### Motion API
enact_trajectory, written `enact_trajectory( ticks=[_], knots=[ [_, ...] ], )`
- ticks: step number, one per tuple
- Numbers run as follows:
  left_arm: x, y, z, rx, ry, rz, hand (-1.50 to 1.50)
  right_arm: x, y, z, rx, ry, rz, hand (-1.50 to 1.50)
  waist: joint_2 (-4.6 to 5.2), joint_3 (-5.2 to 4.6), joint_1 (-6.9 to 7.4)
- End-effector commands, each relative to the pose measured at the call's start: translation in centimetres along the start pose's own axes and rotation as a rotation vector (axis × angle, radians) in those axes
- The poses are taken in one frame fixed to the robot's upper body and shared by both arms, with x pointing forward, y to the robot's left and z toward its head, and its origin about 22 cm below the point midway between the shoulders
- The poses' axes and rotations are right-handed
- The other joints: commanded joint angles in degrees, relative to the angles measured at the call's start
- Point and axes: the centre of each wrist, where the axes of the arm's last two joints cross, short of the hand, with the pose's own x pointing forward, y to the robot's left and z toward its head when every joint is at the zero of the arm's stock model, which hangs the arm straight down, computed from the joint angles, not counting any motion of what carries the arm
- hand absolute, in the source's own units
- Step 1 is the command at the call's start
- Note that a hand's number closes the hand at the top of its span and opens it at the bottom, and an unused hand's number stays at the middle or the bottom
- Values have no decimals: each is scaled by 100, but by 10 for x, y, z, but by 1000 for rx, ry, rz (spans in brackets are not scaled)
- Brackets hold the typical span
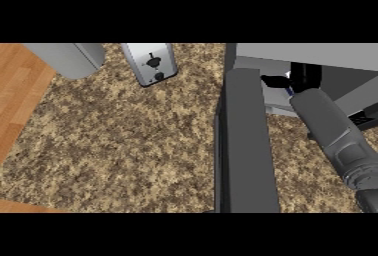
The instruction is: Pick up the milk, place it into the microwave and close the microwave
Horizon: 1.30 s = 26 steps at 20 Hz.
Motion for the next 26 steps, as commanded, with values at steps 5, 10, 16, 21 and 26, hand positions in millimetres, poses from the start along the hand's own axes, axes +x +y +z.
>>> enact_trajectory(
  ticks=[5,10,16,21,26],
  knots=[
    [-9,-6,-10,-89,27,11,-150,17,3,-8,65,-86,-113,-150,-23,5,-10],
    [-18,-11,-17,-149,15,48,-150,21,8,-4,117,-75,-274,-150,-58,3,-116],
    [-23,-27,-18,-222,22,66,-150,10,24,24,163,-46,-461,-150,-132,3,-248],
    [-28,-24,-20,-263,14,93,-150,7,27,30,182,-11,-635,-150,-206,-7,-346],
    [-29,-53,-29,-301,31,115,150,-6,33,51,226,30,-750,-150,-284,-13,-509]
  ],
)
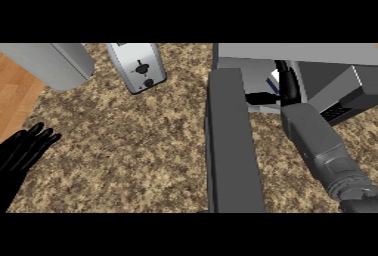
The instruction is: Pick up the milk, place it into the microwave and close the microwave
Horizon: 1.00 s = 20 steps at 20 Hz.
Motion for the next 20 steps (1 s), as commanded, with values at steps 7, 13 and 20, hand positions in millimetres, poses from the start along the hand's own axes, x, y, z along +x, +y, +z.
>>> enact_trajectory(
  ticks=[7,13,20],
  knots=[
    [-5,-34,-21,-71,18,44,150,-46,-5,66,86,68,-320,-150,-127,-11,-266],
    [-3,-55,-27,-101,60,82,150,-62,-5,100,102,77,-374,-150,-205,-23,-411],
    [-21,-82,-47,-212,94,63,150,-70,-12,129,112,88,-358,-150,-229,-31,-494]
  ],
)
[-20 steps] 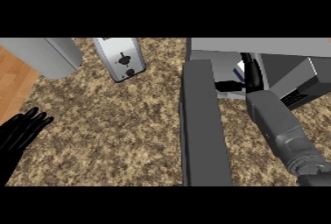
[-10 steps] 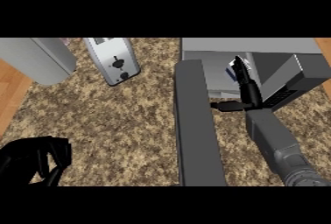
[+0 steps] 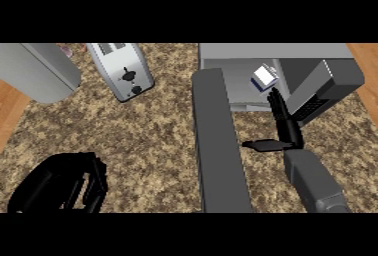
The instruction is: Pick up the milk, place it into the microwave and close the microwave
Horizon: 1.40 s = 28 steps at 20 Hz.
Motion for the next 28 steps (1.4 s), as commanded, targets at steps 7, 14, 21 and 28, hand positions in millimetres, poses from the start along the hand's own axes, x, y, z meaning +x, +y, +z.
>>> enact_trajectory(
  ticks=[7,14,21,28],
  knots=[
    [-16,-31,-43,-85,34,-58,150,-8,-36,77,-27,23,-22,-150,-48,-15,-168],
    [-67,-76,-91,-223,60,-142,150,2,-55,124,-23,-16,-26,-150,-6,-13,-187],
    [-124,-96,-115,-290,177,-224,150,35,-88,143,21,-54,19,-150,30,-12,-214],
    [-169,-128,-101,-219,86,-269,150,79,-96,139,104,-159,-21,-150,44,-24,-350]
  ],
)
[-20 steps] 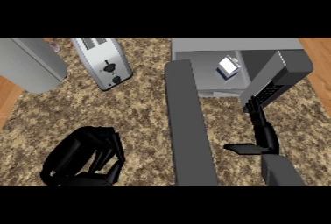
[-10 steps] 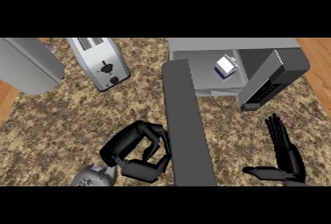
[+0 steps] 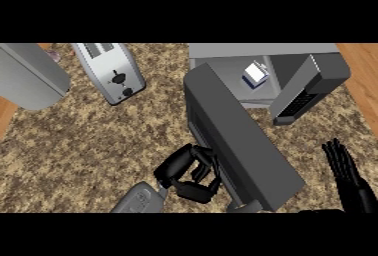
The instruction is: Pick up the milk, place it into the microwave and close the microwave
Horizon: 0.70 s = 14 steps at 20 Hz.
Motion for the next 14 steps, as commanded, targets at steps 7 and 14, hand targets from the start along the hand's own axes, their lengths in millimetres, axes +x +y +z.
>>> enact_trajectory(
  ticks=[7,14],
  knots=[
    [-33,-27,-13,107,-29,-35,150,50,-2,-18,84,-112,-121,-150,70,-12,-215],
    [-19,-39,-27,88,-3,23,150,85,-5,-28,187,-155,-130,-150,107,-21,-505]
  ],
)
